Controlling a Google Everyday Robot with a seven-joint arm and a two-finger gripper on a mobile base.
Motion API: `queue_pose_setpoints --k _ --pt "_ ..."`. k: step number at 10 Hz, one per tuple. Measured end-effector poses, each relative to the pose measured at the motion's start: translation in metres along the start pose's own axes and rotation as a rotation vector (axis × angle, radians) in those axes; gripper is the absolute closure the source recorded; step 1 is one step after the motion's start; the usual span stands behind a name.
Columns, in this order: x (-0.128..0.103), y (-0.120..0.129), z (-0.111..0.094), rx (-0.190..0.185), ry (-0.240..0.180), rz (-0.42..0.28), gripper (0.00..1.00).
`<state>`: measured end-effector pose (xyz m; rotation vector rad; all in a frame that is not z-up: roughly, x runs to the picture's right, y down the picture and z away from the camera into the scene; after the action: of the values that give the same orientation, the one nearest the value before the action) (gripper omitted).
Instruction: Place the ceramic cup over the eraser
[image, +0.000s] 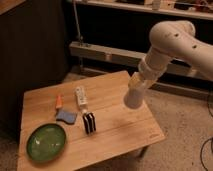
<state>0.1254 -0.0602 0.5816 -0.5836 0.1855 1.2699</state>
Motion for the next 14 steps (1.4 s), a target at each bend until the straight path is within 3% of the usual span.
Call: queue_pose_setpoints --k 2,3,5,6,8,11,13,14 --pt "-0.015 0.049 -0.040 -0.075 -0.004 -0.117 1.00" --pt "-0.011 0.066 -0.051 -0.100 -0.001 -0.162 1.00" --pt "0.003 0.112 -0.065 -0.137 0.006 -0.264 1.00" --pt "0.006 0.141 -0.062 -0.140 0.017 -0.325 1.00" --pt "0.005 0.178 -0.040 -0.133 0.039 -0.404 1.00" --pt "-0.016 0.212 0.012 -0.083 0.022 -0.422 1.00" --pt "-0.034 0.208 0.055 -0.020 0.011 -0.369 1.00" --pt "-0.043 0.199 0.067 0.000 0.010 -0.348 1.00"
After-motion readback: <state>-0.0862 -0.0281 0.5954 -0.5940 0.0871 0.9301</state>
